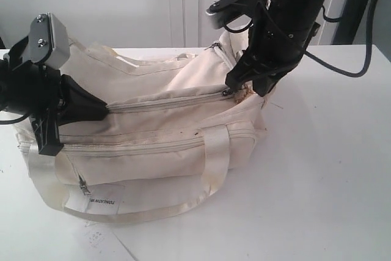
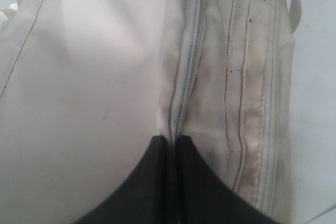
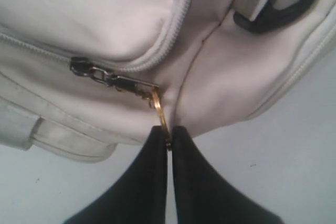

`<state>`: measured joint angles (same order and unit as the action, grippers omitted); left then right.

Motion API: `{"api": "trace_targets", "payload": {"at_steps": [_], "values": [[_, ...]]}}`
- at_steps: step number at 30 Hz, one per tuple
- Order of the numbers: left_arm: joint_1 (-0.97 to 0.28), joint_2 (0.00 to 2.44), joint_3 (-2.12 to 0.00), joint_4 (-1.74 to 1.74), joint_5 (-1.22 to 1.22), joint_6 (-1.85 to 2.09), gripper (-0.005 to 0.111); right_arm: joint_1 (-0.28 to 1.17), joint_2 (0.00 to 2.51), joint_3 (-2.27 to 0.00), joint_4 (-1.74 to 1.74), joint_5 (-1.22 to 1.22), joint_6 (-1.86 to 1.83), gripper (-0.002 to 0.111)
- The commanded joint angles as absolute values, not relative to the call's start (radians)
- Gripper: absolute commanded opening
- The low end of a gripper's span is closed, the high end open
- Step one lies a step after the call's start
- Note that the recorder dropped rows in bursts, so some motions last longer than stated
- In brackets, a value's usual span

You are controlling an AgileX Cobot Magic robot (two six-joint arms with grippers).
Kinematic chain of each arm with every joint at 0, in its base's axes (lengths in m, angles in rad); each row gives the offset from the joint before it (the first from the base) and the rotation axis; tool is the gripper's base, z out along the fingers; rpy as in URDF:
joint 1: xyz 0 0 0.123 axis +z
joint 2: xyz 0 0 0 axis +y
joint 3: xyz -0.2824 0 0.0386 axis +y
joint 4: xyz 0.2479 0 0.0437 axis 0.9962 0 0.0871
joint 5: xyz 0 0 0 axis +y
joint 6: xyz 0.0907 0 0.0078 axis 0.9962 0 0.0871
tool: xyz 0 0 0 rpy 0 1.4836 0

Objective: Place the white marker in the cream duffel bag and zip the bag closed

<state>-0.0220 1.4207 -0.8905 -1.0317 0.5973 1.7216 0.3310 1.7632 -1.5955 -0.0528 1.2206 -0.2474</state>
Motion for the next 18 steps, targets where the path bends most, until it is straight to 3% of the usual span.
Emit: {"api": "trace_targets", "payload": {"at_steps": [1,13,16,18], "values": [[-0.022,1.408,-0.885,-1.038,0.621,1.715,0.0,0.298,1.754,-1.593,-0.109,1.221,-0.265,0.0],[-0.022,1.408,-0.885,-1.049,0.649,1.705,0.003,0.28,1.697,-1.593,-0.033,1.221,-0.291,0.0],[-0.022,1.408,-0.887,-1.091,0.651,1.703,0.024,0.28,1.674,-1.591,0.018,1.221,-0.3,0.0],[-0.022,1.406,-0.887,-1.099,0.651,1.7,0.049,0.28,1.657,-1.584,0.069,1.221,-0.331,0.0]]}}
